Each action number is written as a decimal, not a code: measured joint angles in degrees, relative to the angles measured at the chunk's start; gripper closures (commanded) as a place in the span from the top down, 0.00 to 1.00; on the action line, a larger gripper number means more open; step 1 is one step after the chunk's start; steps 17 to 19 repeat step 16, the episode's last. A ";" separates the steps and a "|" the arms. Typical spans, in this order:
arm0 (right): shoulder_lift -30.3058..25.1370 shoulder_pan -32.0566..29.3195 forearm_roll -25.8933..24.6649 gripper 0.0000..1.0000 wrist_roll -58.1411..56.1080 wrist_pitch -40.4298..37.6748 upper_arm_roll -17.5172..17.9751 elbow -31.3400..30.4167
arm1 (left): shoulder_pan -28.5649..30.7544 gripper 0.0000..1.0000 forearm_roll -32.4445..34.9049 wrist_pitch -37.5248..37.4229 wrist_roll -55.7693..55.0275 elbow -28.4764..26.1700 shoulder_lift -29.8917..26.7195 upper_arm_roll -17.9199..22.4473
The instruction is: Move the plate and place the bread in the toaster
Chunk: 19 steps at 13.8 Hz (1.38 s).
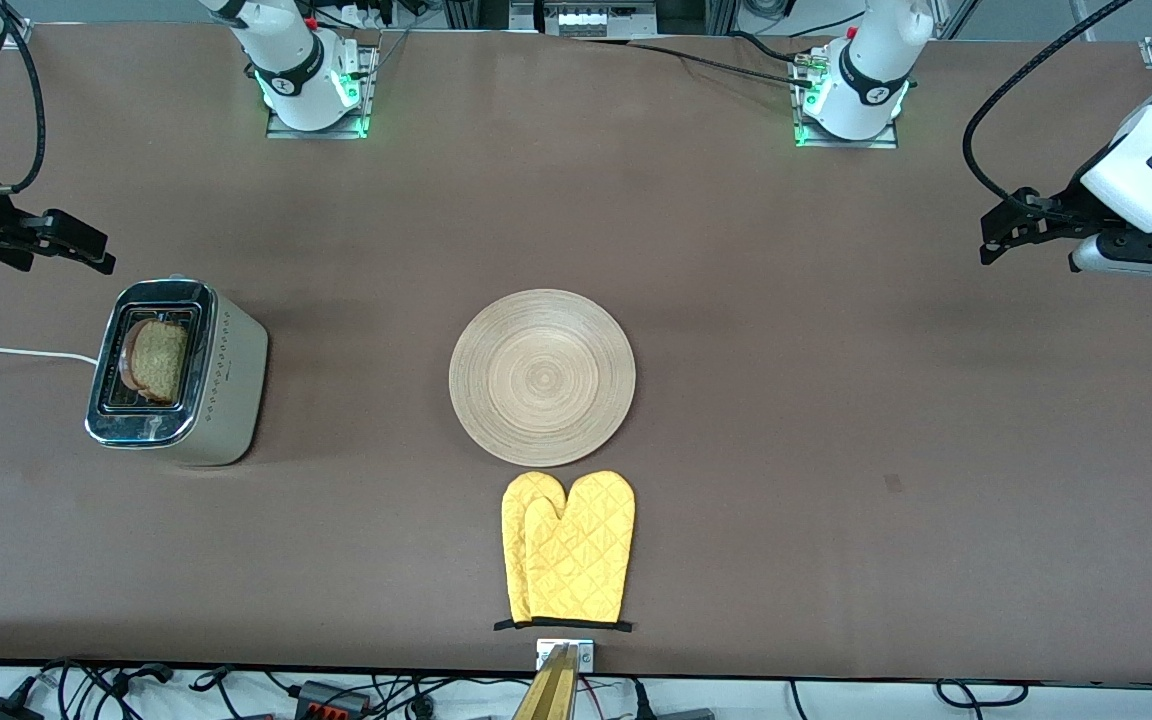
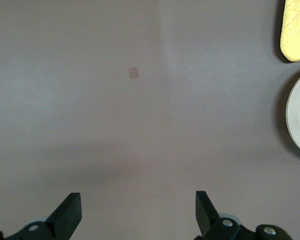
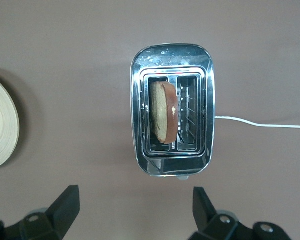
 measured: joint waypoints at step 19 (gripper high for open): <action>-1.00 0.25 0.00 1.00 0.00 -0.74 0.04 -0.03 | 0.00 1.00 0.00 0.00 0.00 0.00 0.00 0.00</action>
